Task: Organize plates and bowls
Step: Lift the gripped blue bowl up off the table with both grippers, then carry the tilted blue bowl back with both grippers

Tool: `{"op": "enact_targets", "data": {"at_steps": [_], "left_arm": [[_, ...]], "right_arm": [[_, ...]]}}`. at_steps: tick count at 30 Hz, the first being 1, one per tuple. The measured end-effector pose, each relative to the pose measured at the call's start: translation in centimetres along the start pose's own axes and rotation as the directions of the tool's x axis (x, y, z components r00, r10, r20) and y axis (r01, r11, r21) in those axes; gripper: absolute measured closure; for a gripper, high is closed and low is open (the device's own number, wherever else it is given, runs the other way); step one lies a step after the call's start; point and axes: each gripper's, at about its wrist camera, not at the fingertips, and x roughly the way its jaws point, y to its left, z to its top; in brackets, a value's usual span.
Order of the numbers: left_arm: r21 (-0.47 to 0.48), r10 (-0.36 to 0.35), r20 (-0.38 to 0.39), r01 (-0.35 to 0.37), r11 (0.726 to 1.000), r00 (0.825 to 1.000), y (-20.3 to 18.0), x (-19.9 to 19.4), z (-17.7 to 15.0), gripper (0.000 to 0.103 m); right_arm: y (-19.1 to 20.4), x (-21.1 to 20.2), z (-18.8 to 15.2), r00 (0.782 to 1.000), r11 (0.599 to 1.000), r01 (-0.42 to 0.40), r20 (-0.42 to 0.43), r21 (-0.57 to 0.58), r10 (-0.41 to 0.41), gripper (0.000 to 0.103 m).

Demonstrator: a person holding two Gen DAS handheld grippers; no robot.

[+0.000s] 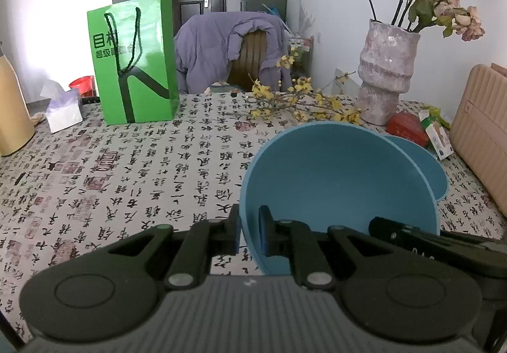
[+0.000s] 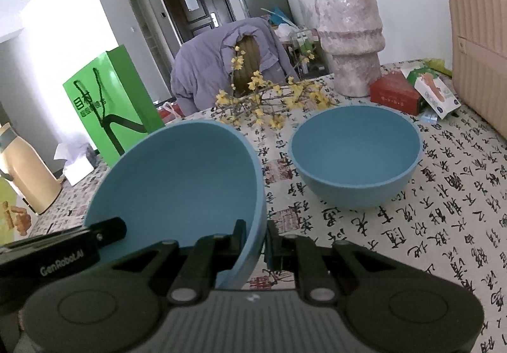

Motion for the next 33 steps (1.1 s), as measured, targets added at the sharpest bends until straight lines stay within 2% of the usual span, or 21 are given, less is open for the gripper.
{"op": "enact_targets", "data": {"at_steps": [33], "left_arm": [[-0.069, 0.018, 0.056, -0.014, 0.998, 0.998, 4.6, -3.8, -0.8, 0.091]], "right_arm": [[5.0, -2.1, -0.5, 0.999, 0.996, -0.03, 0.017, -0.087, 0.031, 0.091]]}}
